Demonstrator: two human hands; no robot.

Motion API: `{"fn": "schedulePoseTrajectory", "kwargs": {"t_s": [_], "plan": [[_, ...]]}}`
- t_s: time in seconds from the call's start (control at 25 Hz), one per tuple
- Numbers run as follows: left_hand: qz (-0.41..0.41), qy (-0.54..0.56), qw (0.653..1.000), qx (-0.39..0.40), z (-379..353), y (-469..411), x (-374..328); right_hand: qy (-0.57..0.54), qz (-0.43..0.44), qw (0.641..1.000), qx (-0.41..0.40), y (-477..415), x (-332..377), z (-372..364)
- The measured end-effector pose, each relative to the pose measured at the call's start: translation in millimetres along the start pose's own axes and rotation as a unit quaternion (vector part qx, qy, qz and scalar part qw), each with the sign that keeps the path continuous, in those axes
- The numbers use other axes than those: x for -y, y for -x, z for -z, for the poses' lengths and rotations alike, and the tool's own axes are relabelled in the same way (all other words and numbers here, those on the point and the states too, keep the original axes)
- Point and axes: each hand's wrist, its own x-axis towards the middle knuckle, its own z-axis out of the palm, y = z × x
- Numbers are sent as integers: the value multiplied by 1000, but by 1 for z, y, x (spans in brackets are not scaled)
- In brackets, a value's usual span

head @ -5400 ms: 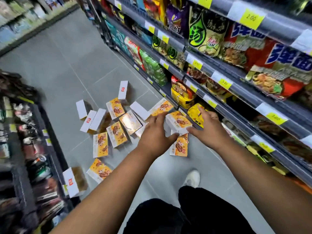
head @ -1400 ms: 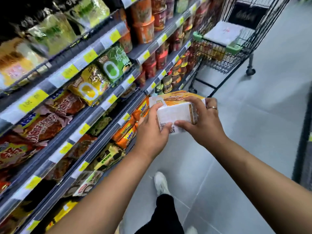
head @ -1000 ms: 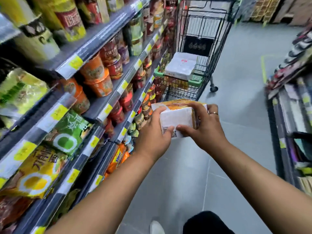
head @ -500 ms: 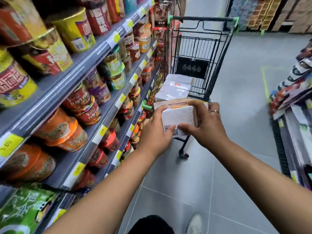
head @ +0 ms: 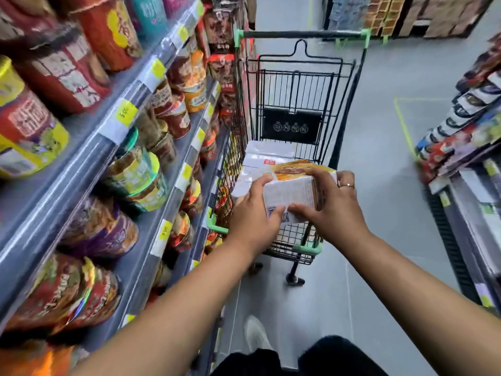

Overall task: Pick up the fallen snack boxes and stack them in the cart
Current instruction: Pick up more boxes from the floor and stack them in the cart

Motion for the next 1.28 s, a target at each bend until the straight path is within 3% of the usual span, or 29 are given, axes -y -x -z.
{"fn": "schedulePoseTrajectory", "kwargs": {"t_s": [0.4,0.72,1.04,1.28], "plan": [[39,40,993,99,-64,-126,-9,93,-60,993,28,-111,-64,3],[129,80,984,93,-112,-201,-12,124,-41,987,98,-203,-113,-2],[164,44,980,101,-126,-244,27,80,-73,986,127,-232,-135,-53],[154,-15,981,117,-136,-259,78,16,-149,980,133,-227,-152,-105]]}}
